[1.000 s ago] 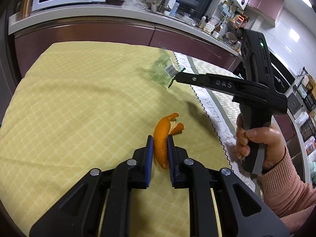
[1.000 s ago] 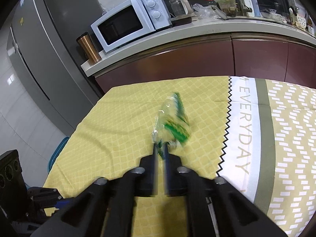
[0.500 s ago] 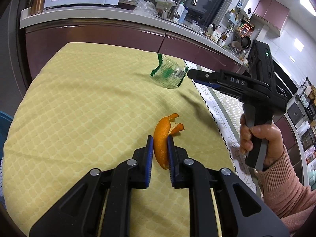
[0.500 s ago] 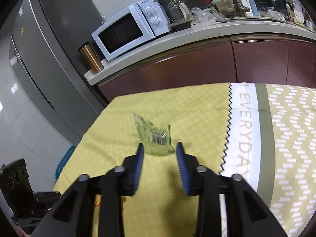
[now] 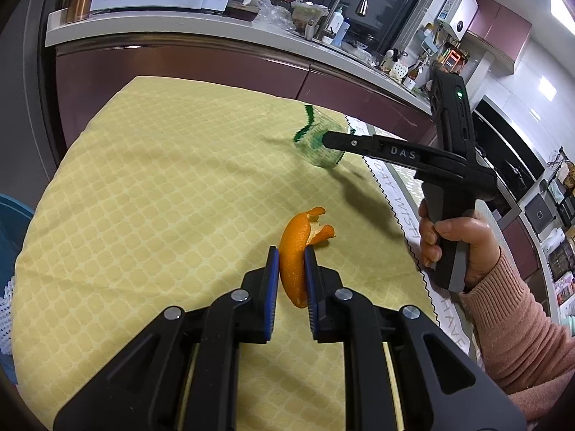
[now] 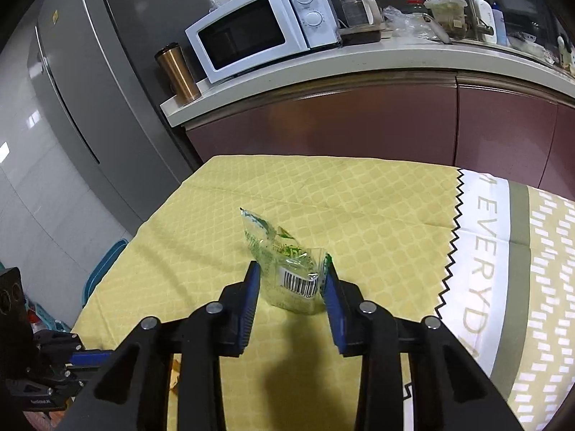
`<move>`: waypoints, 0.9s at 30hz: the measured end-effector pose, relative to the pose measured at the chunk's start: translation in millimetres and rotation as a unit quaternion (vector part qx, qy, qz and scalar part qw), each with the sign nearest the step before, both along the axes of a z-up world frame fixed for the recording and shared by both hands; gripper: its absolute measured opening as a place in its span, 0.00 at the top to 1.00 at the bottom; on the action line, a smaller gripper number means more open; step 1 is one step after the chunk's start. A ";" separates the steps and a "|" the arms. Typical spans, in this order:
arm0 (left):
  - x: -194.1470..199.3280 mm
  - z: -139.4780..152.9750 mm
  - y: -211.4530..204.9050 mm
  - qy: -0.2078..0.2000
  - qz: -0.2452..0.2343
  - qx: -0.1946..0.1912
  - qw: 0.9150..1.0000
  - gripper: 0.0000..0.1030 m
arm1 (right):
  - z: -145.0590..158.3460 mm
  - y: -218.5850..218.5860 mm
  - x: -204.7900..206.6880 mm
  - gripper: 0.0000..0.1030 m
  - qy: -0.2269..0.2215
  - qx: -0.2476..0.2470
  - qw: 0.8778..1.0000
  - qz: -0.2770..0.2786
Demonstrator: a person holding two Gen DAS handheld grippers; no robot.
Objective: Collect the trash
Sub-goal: 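Grasp the orange peel with the left tool while the right tool grasps the clear green wrapper, then carry the orange peel and green wrapper with both tools toward the blue bin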
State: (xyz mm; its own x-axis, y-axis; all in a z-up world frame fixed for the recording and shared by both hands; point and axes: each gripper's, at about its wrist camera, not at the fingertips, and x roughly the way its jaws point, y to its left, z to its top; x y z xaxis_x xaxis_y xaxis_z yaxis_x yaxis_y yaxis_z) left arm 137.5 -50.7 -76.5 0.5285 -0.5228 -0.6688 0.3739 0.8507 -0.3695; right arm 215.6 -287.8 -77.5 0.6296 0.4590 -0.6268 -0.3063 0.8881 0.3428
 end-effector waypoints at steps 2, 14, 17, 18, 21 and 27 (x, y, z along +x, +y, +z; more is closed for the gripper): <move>-0.1 0.7 1.5 -0.001 0.002 -0.001 1.000 0.86 | 1.5 0.4 -2.6 0.75 -0.001 0.002 1.000 0.000; -10.9 10.5 19.4 -0.019 0.024 0.007 0.999 0.86 | 24.5 10.6 -49.5 0.77 -0.031 0.050 0.998 0.028; -14.5 13.1 26.9 -0.025 0.032 0.010 0.999 0.86 | 26.9 17.4 -59.5 0.77 -0.033 0.060 0.997 0.040; -15.9 13.9 29.1 -0.026 0.033 0.011 0.999 0.86 | 27.4 20.1 -62.7 0.77 -0.034 0.063 0.997 0.043; -21.3 16.4 37.1 -0.032 0.041 0.015 0.999 0.86 | 27.5 28.1 -70.5 0.77 -0.034 0.069 0.996 0.052; -30.4 17.0 55.8 -0.037 0.055 0.019 0.998 0.86 | 26.7 44.8 -80.3 0.77 -0.032 0.072 0.995 0.066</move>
